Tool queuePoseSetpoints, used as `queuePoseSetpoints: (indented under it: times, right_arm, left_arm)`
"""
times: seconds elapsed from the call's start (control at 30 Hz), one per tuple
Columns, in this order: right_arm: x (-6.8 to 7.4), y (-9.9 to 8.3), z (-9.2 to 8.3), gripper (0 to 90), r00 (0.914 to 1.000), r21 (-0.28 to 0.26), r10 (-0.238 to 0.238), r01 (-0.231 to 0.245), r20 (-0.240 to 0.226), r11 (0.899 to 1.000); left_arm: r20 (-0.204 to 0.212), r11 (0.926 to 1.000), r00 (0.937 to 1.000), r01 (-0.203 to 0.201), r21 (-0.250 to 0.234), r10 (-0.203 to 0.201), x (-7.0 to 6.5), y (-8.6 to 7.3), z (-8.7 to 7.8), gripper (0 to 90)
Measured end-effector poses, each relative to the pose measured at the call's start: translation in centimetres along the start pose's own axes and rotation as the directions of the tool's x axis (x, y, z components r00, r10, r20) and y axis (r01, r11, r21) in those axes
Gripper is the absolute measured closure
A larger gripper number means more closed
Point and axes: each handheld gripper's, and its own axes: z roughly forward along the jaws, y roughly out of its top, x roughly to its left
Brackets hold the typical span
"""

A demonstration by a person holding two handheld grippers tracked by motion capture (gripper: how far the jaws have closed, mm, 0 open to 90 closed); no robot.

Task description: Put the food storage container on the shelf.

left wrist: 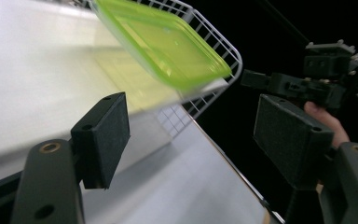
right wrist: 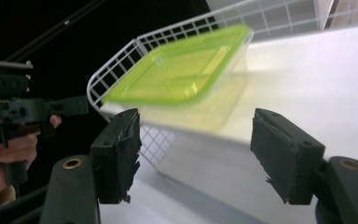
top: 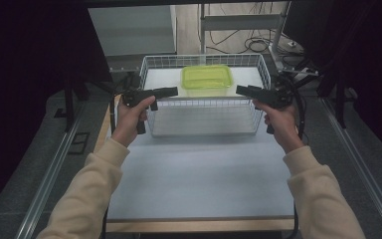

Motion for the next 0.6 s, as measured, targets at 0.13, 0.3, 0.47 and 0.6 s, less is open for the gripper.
queuePoseSetpoints:
  times: [0.13, 0.3, 0.47, 0.6]
  right_arm:
    - [0.2, -2.5, -1.1, 30.9, 0.9992, 0.018, -0.040, 0.040, -0.009, 0.999]
    - [0.3, -5.3, -2.1, 29.4, 0.9965, 0.043, -0.075, 0.077, -0.036, 0.996]
    - [0.1, -8.3, -2.9, 28.7, 0.9949, 0.072, -0.073, 0.078, -0.069, 0.994]
    - [0.0, -10.5, -3.4, 28.4, 0.9934, 0.085, -0.077, 0.084, -0.086, 0.993]
  left_arm:
    - [0.031, 0.9995, 0.9993, -0.021, 0.024, 0.020, -0.5, -2.6, -0.8, 26.2]
    - [0.030, 0.9987, 0.9985, -0.047, 0.018, 0.047, -0.9, -5.9, -1.6, 26.2]
    - [0.023, 0.9976, 0.9981, -0.057, 0.040, 0.056, -0.5, -9.4, -1.9, 26.4]
    - [0.009, 0.9948, 0.9980, -0.064, 0.080, 0.063, 0.0, -12.0, -1.9, 26.4]
